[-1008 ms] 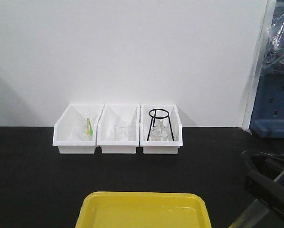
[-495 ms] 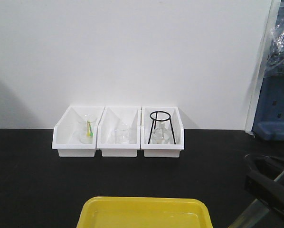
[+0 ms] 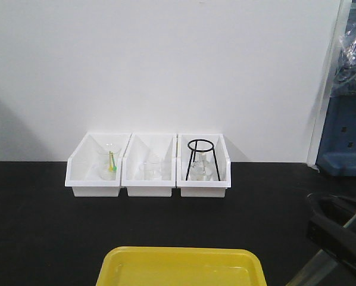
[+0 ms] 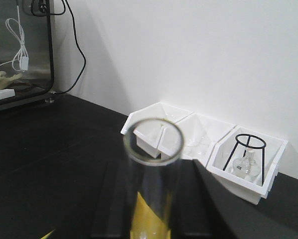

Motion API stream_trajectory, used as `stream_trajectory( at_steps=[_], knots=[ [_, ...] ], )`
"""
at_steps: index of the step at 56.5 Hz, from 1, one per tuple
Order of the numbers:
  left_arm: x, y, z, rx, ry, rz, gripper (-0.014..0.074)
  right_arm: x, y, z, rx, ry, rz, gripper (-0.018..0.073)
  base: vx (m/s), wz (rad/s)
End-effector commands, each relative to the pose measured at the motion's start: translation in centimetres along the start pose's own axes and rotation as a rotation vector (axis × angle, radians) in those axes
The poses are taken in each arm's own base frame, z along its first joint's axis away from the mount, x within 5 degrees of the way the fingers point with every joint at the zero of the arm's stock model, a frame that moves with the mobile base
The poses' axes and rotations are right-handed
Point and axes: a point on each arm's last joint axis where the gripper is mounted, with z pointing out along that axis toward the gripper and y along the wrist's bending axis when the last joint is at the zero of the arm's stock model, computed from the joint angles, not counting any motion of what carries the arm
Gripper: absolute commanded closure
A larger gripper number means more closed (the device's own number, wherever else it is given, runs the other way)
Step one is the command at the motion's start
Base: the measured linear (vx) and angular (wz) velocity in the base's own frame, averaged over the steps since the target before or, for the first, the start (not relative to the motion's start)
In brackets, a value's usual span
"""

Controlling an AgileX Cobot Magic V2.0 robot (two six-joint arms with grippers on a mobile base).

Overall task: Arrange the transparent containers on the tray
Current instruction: 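Lower both held tubes down onto the yellow tray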

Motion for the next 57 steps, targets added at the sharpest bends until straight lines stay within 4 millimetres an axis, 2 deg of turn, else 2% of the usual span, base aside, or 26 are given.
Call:
stream_trajectory(
  at_steps=[1,15,22,31,43,49,57],
  knots=[
    [-1.7,-0.2,-0.1,0.020,-0.106,-0.010,0.0461,-1.8,-0.3,-0.3,0.029,-0.117,-0.010,0.0571,0.00,0.00],
    [-1.7,-0.2,-0.1,0.020,-0.103,-0.008,0.0461,-1.8,-0.3,-0.3,0.026,-0.114,0.019,0.0571,0.00,0.00],
    [-0.9,-0.2,1.3,0.017,-0.039,-0.004,0.0458,-1.2,-0.4,1.3,0.025,-0.077,0.103,0.0571,0.00,0.00],
    [0.1,-0.4,4.5,0.020,0.062,-0.011,0.0456,0.2,-0.5,5.3,0.031,0.023,0.158,0.0571,0.00,0.00],
    [-1.3,-2.8,10.1,0.110,0.133,-0.001,0.0451,1.7,-0.7,11.8,0.046,0.177,0.311,0.0571,0.00,0.00],
    [-0.6,-4.2,13.2,0.145,0.212,0.001,0.0451,2.5,-2.0,14.6,0.099,0.270,0.394,0.0571,0.00,0.00],
    [1.8,-5.4,17.3,0.136,0.357,-0.094,0.0451,4.3,-4.4,17.4,0.180,0.424,0.456,0.0571,0.00,0.00]
  ],
)
